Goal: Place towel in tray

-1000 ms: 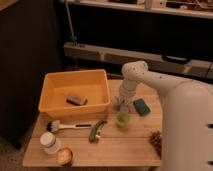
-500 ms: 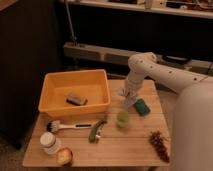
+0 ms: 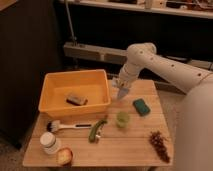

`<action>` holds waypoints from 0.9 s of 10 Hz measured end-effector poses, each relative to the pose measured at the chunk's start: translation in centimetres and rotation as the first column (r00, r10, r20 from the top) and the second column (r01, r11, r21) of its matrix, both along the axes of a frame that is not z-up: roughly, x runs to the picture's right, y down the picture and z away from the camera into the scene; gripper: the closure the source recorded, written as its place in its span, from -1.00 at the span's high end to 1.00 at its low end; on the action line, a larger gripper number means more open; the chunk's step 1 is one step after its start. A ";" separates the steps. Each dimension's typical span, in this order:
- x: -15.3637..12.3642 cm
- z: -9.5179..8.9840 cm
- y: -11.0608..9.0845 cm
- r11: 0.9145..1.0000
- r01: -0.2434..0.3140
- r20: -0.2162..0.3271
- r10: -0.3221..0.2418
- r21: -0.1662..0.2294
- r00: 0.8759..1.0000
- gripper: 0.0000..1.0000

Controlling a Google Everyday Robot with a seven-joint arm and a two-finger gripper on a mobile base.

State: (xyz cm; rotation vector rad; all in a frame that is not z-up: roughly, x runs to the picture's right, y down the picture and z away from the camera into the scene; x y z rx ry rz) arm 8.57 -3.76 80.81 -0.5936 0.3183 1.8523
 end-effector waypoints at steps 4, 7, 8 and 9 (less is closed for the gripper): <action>-7.7 -1.5 -4.8 0.996 0.079 0.127 -0.083 0.036 0.988 -1.00; -12.7 -1.7 -3.7 0.985 0.170 0.200 -0.166 -0.002 0.966 -1.00; -13.3 -0.9 -2.3 0.980 0.195 0.210 -0.185 -0.029 0.960 -1.00; -13.5 0.3 -0.9 0.976 0.214 0.221 -0.198 -0.050 0.955 -1.00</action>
